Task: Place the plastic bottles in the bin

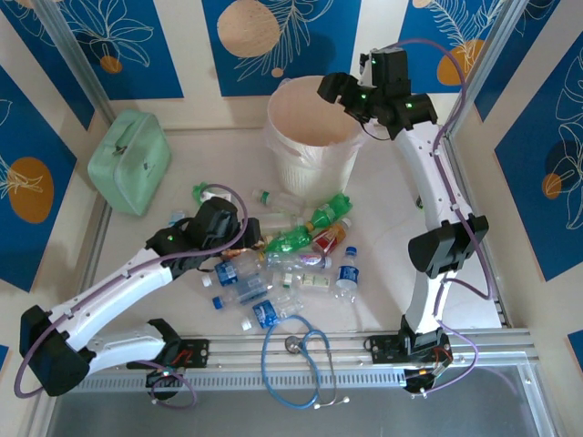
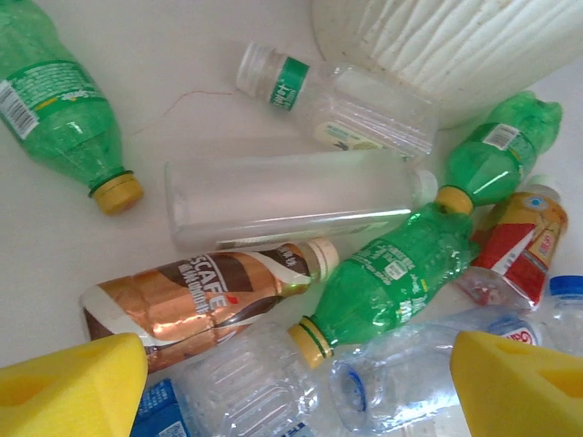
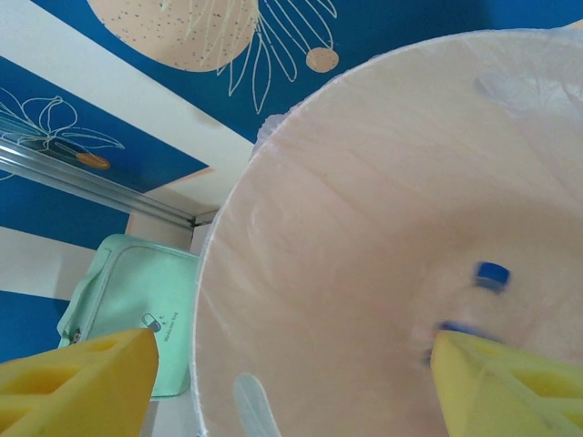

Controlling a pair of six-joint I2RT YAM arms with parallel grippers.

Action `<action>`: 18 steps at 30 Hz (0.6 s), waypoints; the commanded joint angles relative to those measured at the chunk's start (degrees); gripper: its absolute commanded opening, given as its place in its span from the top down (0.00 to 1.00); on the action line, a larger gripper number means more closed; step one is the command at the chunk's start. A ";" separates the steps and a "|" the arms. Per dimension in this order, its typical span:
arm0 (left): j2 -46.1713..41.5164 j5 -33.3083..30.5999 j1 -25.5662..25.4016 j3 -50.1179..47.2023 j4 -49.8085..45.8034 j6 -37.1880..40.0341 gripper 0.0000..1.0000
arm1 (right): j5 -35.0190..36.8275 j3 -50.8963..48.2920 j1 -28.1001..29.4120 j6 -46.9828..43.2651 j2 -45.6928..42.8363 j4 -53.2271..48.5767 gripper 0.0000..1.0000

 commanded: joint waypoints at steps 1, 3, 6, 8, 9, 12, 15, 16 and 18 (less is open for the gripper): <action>-0.82 -2.96 1.56 0.99 -4.10 0.15 0.13 | -0.06 0.62 0.39 -0.33 -3.01 -0.82 0.21; -0.78 -4.77 2.96 1.89 -6.95 -0.30 0.13 | 0.24 -2.57 1.31 -1.15 -6.73 0.42 0.21; -0.35 -4.06 6.74 2.19 -8.82 -0.65 0.12 | 3.33 -11.55 5.01 -3.38 -14.60 1.85 0.21; 0.85 -2.66 9.92 2.85 -9.96 -0.87 0.12 | 5.98 -19.47 7.91 -3.89 -21.10 3.52 0.21; 1.54 -2.29 11.26 3.16 -10.07 -0.89 0.12 | 6.89 -23.88 9.42 -3.77 -24.75 4.47 0.21; 3.41 -0.07 15.01 3.48 -8.30 -0.44 0.12 | 8.28 -37.43 13.43 -2.80 -34.60 6.51 0.21; 5.37 3.20 19.37 4.26 -6.68 -0.20 0.12 | 8.91 -47.83 17.08 -1.12 -41.97 5.30 0.21; 5.82 3.58 20.26 4.39 -6.13 0.04 0.12 | 9.77 -50.68 18.47 -0.54 -43.85 4.71 0.21; 6.74 3.11 21.83 4.40 -5.14 1.04 0.12 | 12.29 -56.57 21.93 1.03 -47.39 3.31 0.21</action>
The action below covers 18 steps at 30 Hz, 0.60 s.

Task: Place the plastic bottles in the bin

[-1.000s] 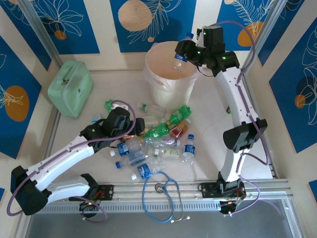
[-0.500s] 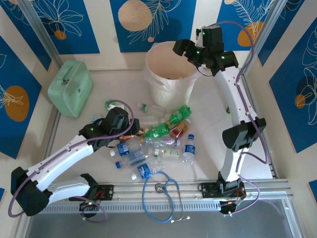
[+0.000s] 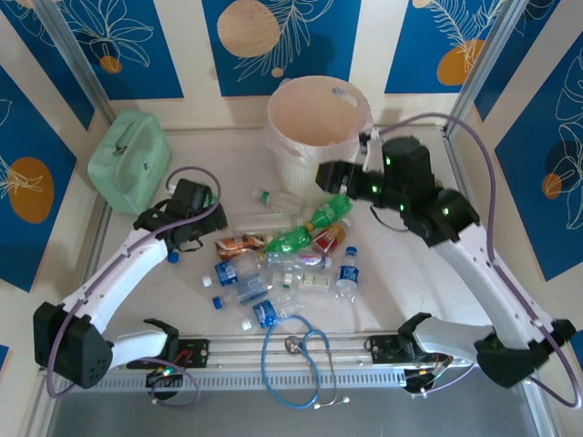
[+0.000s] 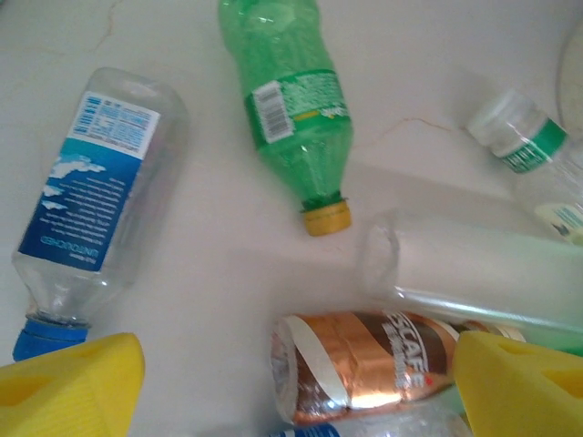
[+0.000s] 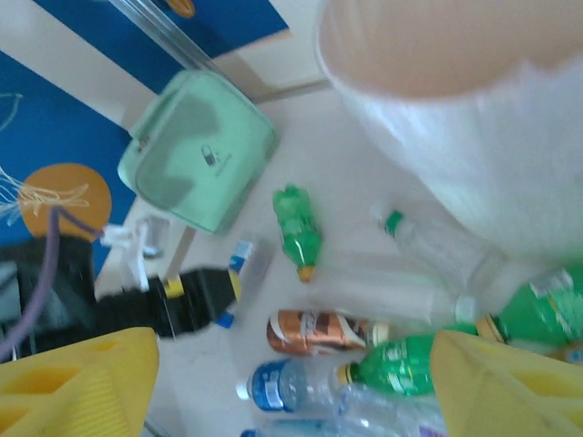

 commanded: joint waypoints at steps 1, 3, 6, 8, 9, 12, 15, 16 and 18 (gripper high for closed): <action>1.49 1.63 3.06 2.11 1.21 1.51 0.12 | 5.43 -9.73 4.89 3.70 -3.26 -2.78 0.21; 2.30 1.96 5.33 2.61 0.28 1.89 0.13 | 6.68 -14.60 7.21 6.53 -5.94 -3.44 0.21; 2.30 1.96 8.11 1.51 0.92 3.50 0.11 | 7.45 -20.62 9.67 10.45 -9.25 -2.67 0.21; 2.22 2.46 10.65 0.17 1.00 3.83 0.07 | 7.47 -23.28 10.19 12.19 -10.23 -2.15 0.21; 2.28 3.16 11.99 -0.51 1.48 3.91 0.06 | 7.30 -23.64 10.19 12.54 -10.22 -2.06 0.21; 3.04 4.78 16.21 -3.14 3.12 3.83 0.05 | 7.11 -24.09 10.19 12.69 -9.49 -1.63 0.21; 3.88 6.67 18.94 -5.24 5.67 3.58 0.05 | 6.67 -23.49 10.14 12.39 -7.87 -1.09 0.21; 4.42 7.72 19.68 -6.01 6.89 3.29 0.05 | 6.52 -23.19 10.18 12.42 -7.24 -1.00 0.21; 6.34 9.09 20.59 -6.74 8.63 2.77 0.06 | 6.57 -22.72 10.26 12.40 -6.11 -1.00 0.21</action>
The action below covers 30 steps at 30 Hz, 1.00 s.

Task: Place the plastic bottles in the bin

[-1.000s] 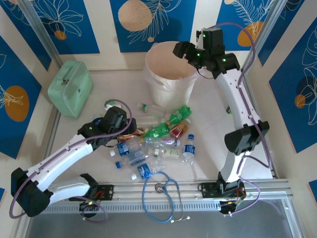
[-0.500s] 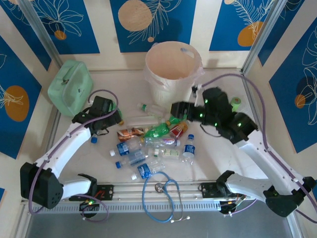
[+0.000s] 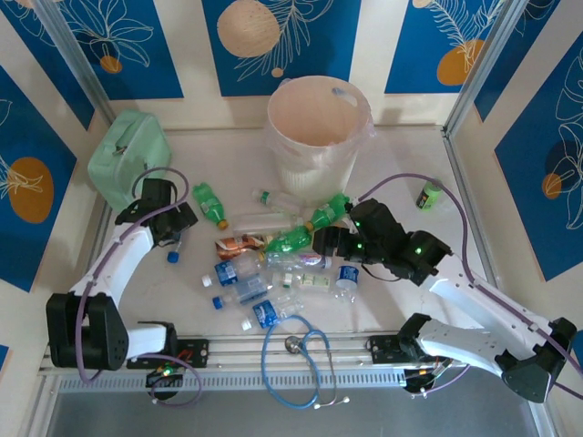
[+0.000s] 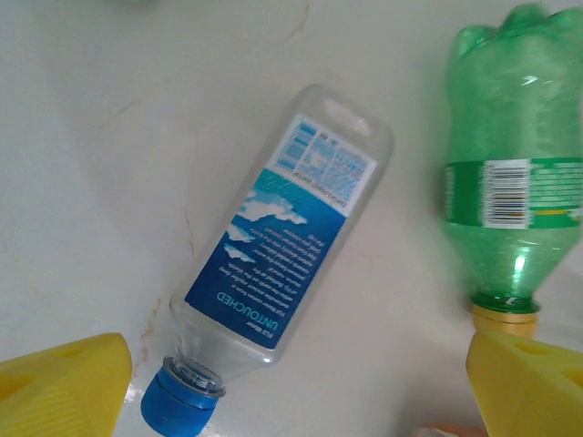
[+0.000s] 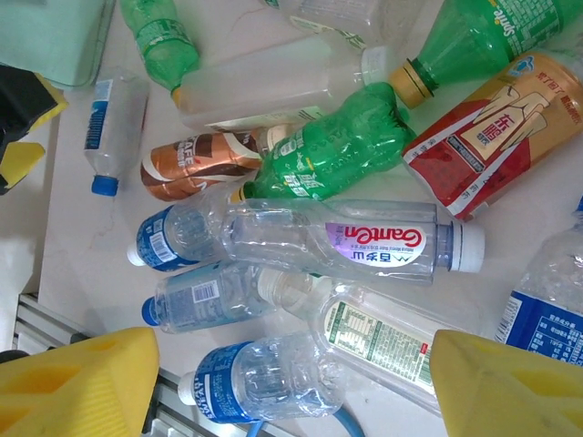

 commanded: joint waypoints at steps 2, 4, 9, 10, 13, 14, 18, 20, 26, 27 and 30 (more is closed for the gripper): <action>4.96 4.11 1.85 -0.68 3.78 -0.62 0.06 | 0.92 1.19 0.42 1.67 1.80 0.81 0.21; 7.55 4.70 2.30 -0.19 4.85 -0.56 0.05 | 1.06 0.68 0.66 2.47 1.69 0.96 0.21; 12.17 3.09 2.79 2.34 4.86 -0.16 0.05 | 2.11 -1.48 1.11 3.99 -0.11 0.73 0.21; 12.76 2.96 2.79 2.75 4.99 -0.14 0.05 | 2.07 -1.92 1.10 4.14 -0.63 0.65 0.21; 13.72 3.05 2.79 2.96 6.65 -0.52 0.05 | 2.20 -2.86 1.06 4.28 -1.25 0.55 0.21; 14.22 2.59 2.79 3.05 6.98 -0.60 0.05 | 2.32 -2.94 0.95 4.42 -1.31 0.30 0.21; 17.09 2.70 2.79 3.57 7.34 -0.19 0.08 | 2.24 -2.52 0.73 4.03 -1.09 -0.07 0.21; 18.39 3.45 2.79 3.57 7.41 -0.15 0.13 | 2.46 -2.36 0.69 3.83 -1.13 -0.24 0.21; 20.63 4.13 2.79 4.30 6.62 -0.79 0.21 | 1.42 -2.77 0.51 4.13 -0.88 0.78 0.22; 20.82 4.34 2.70 4.51 6.61 -0.82 0.22 | 1.28 -2.86 0.51 4.26 -0.74 0.90 0.22; 21.35 4.71 2.53 5.15 6.19 -0.11 0.26 | 1.15 -2.95 0.59 4.49 -0.43 1.15 0.24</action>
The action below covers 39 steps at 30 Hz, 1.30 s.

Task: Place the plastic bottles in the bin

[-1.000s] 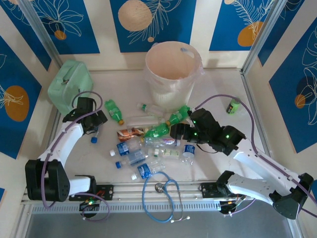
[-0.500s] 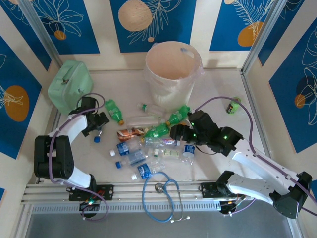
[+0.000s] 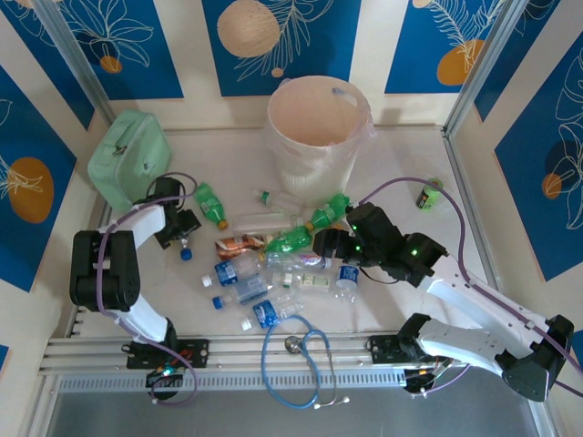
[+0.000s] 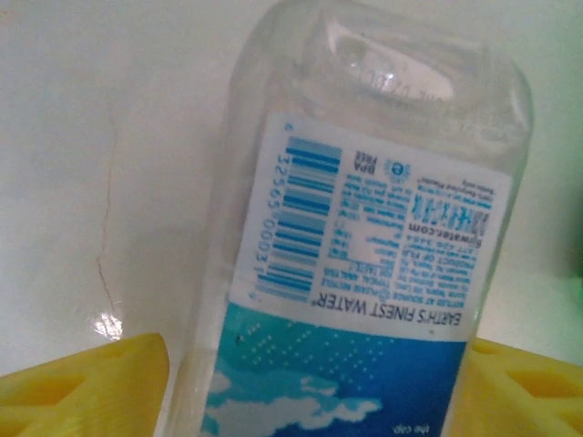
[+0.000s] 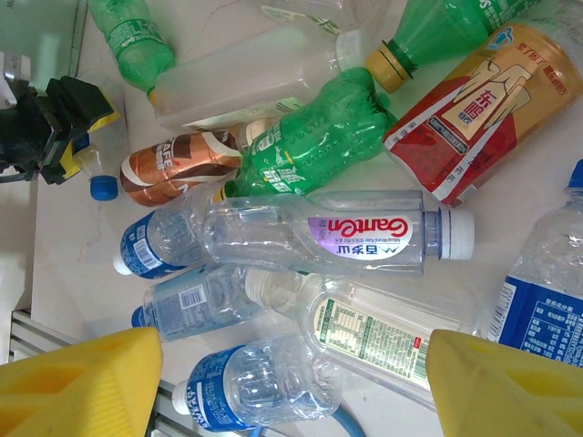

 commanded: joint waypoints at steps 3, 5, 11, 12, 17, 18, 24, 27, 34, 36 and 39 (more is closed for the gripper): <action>1.47 0.86 0.25 2.20 -1.64 0.34 0.31 | 0.07 -0.61 -0.14 0.90 -0.01 0.31 0.24; 1.76 0.90 0.25 2.23 -1.99 0.65 0.35 | 0.30 -0.20 -0.14 0.75 0.09 -0.03 0.24; 1.35 1.61 -0.21 1.72 -3.00 0.39 0.42 | 0.96 0.20 -0.18 0.81 0.00 -0.39 0.24; 1.05 1.63 -0.19 1.77 -3.33 0.31 0.43 | 0.97 0.20 -0.21 0.77 0.03 -0.39 0.24; -3.24 0.79 -1.19 2.02 -4.88 0.43 0.44 | 1.31 0.46 -0.23 0.83 -0.03 -0.83 0.24; -4.31 0.56 -1.53 2.36 -5.38 0.43 0.44 | 1.42 0.46 -0.28 0.82 -0.08 -0.92 0.24; -12.58 -1.00 -5.90 9.68 -10.54 0.25 0.46 | 1.60 0.82 -0.66 0.76 -0.12 -1.01 0.24; -16.15 -0.77 -10.26 16.42 -9.87 1.05 0.44 | 1.59 1.04 -0.83 0.49 -0.16 -1.18 0.24; -6.15 -0.33 -22.12 45.68 -12.63 5.03 0.41 | 2.00 1.55 -0.86 0.40 -0.45 -2.56 0.25; -2.82 0.12 -24.79 50.69 -11.06 4.34 0.41 | 2.12 0.79 -0.86 0.92 -1.16 -2.33 0.25; 3.63 2.02 -28.03 58.80 -8.87 2.82 0.41 | 1.91 -0.38 -0.76 1.55 -1.93 -2.11 0.25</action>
